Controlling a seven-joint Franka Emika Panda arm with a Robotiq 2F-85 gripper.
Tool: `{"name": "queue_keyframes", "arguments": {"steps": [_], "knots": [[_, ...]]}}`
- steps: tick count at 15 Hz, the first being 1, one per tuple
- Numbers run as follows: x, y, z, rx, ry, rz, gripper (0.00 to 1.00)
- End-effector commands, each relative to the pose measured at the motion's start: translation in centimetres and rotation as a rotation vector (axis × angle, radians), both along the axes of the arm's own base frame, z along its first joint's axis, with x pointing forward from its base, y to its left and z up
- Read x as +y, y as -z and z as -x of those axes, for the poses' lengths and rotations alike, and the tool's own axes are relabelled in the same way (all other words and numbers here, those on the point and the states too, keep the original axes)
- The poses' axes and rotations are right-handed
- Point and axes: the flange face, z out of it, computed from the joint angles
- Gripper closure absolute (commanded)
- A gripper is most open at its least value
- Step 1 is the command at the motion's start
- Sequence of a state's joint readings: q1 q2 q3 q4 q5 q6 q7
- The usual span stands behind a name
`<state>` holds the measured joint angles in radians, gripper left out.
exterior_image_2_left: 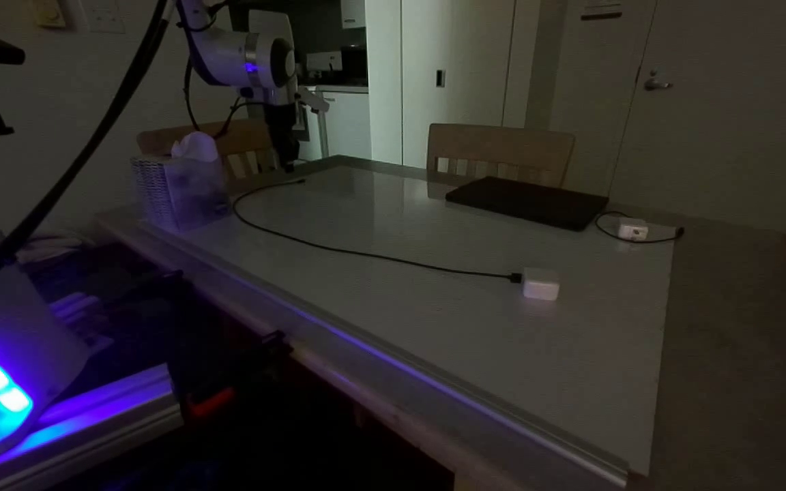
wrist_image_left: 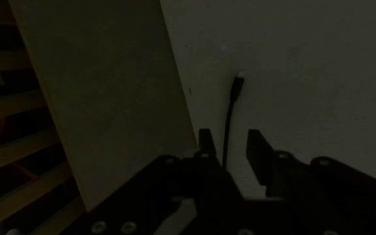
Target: Unwind the charging cable
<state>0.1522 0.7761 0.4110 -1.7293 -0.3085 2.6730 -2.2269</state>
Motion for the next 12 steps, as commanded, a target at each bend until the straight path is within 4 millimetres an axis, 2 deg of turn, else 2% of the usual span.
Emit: {"name": "queue_keyframes", "arguments": {"steps": [1, 6, 9, 12], "knots": [[-0.7, -2.7, 0.2, -0.042, 0.044, 0.029, 0.36], [-1.5, -6.6, 0.5, -0.111, 0.247, 0.076, 0.01], [-1.4, -7.8, 1.1, -0.117, 0.35, 0.094, 0.0], [-1.4, -7.9, 1.6, -0.115, 0.398, 0.095, 0.0]]}}
